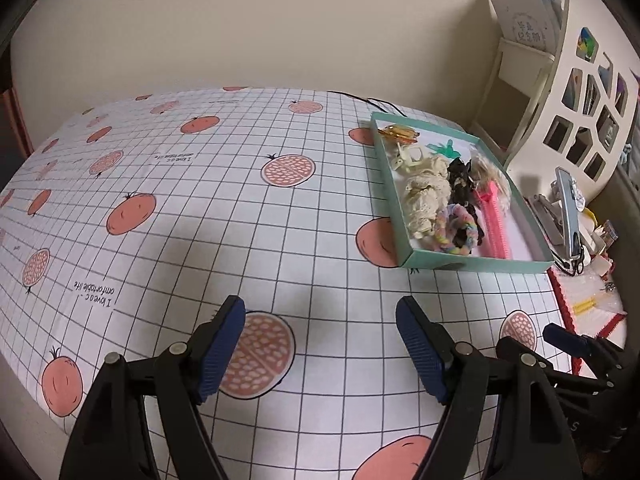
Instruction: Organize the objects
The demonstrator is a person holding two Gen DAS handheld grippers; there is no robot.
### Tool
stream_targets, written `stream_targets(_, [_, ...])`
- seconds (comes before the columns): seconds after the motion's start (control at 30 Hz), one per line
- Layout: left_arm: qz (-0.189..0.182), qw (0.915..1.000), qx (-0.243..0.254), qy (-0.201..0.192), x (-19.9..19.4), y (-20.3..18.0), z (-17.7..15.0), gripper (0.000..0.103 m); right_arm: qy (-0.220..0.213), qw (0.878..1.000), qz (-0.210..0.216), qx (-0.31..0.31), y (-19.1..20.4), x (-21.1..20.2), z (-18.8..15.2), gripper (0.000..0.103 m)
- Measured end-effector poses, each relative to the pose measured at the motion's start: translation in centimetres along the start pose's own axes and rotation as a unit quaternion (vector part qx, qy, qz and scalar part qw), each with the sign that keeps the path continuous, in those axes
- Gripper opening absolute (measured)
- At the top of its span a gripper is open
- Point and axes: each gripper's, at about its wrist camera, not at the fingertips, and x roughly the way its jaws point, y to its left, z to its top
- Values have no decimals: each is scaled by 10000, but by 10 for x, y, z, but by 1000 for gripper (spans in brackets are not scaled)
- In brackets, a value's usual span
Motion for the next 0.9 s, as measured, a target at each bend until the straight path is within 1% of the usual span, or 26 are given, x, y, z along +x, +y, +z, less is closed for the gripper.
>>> stream_targets(0.13, [-51, 9999, -38, 108, 4, 6, -9, 79, -59, 10000, 10, 44, -2, -2, -2, 86])
stream_targets(0.17, [-53, 9999, -22, 123, 5, 6, -12, 79, -66, 10000, 25, 66, -3, -2, -3, 91])
stream_targets(0.2, [-22, 9999, -4, 131, 5, 7, -14, 79, -72, 9999, 30, 80, -3, -2, -4, 98])
stream_targets(0.37, [125, 9998, 22, 152, 7, 10, -20, 79, -88, 9999, 0, 89, -4, -1, -5, 103])
stream_targets(0.5, [134, 9998, 17, 153, 7, 14, -24, 79, -115, 9999, -33, 25, -3, -1, -5, 103])
stream_targets(0.53, [152, 9998, 29, 154, 7, 14, -25, 80, -124, 9999, -45, 8, -2, -1, -6, 103])
stream_targets(0.57, [190, 9997, 43, 154, 8, 14, -26, 83, -129, 9999, -51, -1, -2, -1, -6, 103])
stream_targets(0.6, [212, 9996, 48, 158, 8, 14, -26, 89, -130, 9999, -53, -5, -2, -1, -6, 103])
stream_targets(0.9, [206, 9997, -57, 80, 8, 21, -28, 89, -118, 9999, -62, -50, -1, 0, -7, 103])
